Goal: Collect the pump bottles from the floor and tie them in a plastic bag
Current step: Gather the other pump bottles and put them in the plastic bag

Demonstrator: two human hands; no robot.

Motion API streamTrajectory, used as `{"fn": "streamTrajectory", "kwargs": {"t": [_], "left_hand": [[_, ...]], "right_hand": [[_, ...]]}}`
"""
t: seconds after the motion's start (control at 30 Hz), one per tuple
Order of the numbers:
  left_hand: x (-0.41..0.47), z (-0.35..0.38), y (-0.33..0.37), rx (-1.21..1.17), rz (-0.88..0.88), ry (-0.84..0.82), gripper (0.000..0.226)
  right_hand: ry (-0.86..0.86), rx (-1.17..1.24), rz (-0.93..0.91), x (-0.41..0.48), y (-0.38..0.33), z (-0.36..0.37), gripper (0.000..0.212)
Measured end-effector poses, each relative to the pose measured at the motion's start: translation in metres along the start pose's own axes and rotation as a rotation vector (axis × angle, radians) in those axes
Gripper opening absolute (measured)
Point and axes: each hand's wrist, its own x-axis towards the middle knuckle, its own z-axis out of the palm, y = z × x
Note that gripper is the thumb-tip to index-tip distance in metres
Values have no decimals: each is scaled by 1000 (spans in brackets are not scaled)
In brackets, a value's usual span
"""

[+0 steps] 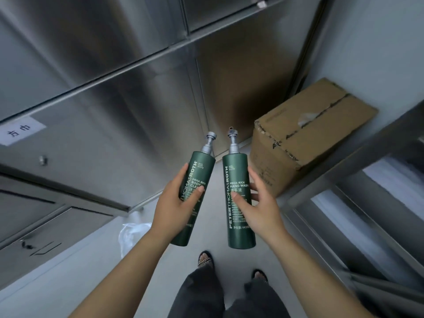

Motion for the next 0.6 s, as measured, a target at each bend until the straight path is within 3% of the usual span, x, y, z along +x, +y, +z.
{"fn": "streamTrajectory", "kwargs": {"t": [0.27, 0.47, 0.6], "left_hand": [[-88, -5, 17, -46, -109, 236, 62], [-156, -49, -8, -82, -238, 453, 59], [-196, -82, -37, -67, -311, 560, 58]], "right_hand": [[-202, -4, -14, -44, -2, -2, 70], [-498, -112, -75, -72, -17, 59, 70], [-600, -172, -112, -97, -26, 106, 74]]}}
